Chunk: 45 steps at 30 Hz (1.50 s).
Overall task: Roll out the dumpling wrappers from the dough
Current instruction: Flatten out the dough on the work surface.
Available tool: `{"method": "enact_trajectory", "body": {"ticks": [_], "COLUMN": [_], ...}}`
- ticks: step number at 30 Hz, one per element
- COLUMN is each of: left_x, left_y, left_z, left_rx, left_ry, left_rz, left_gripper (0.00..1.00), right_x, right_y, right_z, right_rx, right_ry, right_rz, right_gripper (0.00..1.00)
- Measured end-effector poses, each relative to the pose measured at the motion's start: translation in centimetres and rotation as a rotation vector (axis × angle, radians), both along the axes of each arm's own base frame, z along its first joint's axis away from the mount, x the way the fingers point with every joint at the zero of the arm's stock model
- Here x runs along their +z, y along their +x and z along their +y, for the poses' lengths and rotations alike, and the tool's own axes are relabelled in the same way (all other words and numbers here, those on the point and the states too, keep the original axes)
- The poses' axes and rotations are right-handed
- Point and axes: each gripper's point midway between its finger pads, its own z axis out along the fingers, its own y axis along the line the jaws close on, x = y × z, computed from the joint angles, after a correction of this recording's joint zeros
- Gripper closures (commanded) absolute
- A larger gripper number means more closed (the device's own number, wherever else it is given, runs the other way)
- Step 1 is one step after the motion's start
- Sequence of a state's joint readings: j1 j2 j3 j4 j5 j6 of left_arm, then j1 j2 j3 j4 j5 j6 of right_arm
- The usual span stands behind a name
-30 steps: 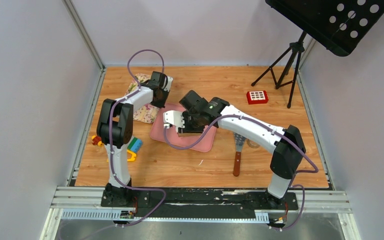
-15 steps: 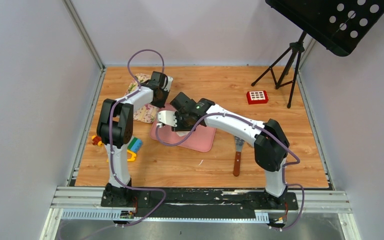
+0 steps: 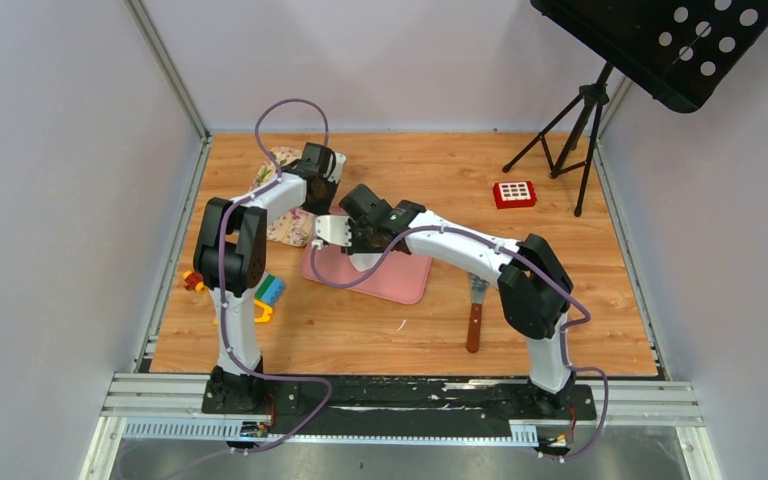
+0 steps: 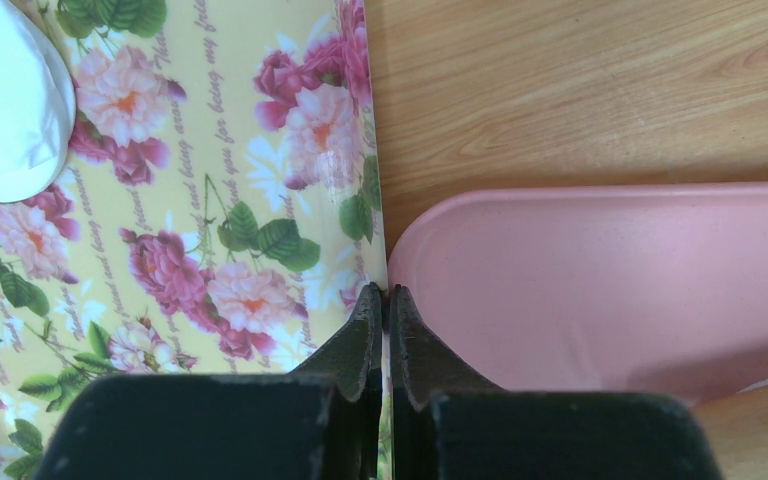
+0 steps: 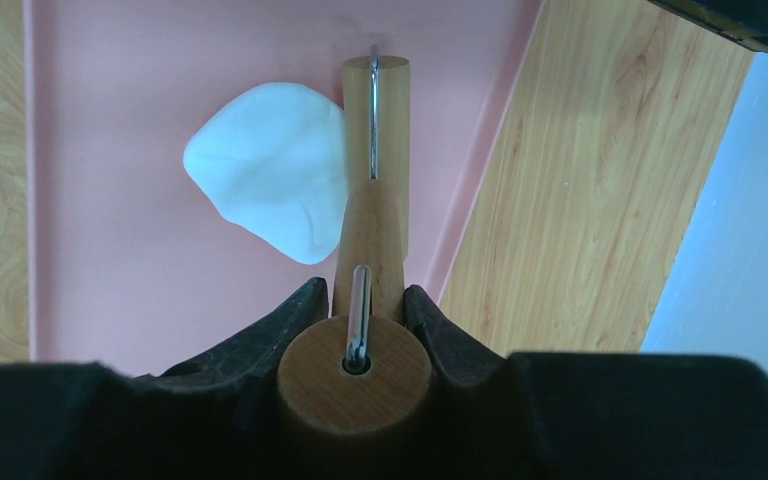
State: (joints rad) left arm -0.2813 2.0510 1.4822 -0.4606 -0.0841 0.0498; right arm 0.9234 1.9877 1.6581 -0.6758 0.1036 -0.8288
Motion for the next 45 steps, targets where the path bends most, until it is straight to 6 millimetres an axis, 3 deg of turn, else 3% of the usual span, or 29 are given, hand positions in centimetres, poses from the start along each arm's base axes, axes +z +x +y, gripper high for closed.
{"method": "enact_trajectory", "body": {"ticks": [12, 45], "left_x": [0.0, 0.0], "left_y": [0.0, 0.0], "left_z": [0.0, 0.1], "left_rx": [0.001, 0.004], "left_ry": [0.001, 0.015], "left_rz": [0.000, -0.005], "left_gripper": [1.00, 1.00], "right_x": [-0.3, -1.0], "right_y": [-3.1, -6.7], "right_z": [-1.1, -2.2], "right_rx": [0.106, 0.214], "right_ry": [-0.006, -0.052], "right_rz": [-0.030, -0.052], "right_gripper": [1.00, 1.00]}}
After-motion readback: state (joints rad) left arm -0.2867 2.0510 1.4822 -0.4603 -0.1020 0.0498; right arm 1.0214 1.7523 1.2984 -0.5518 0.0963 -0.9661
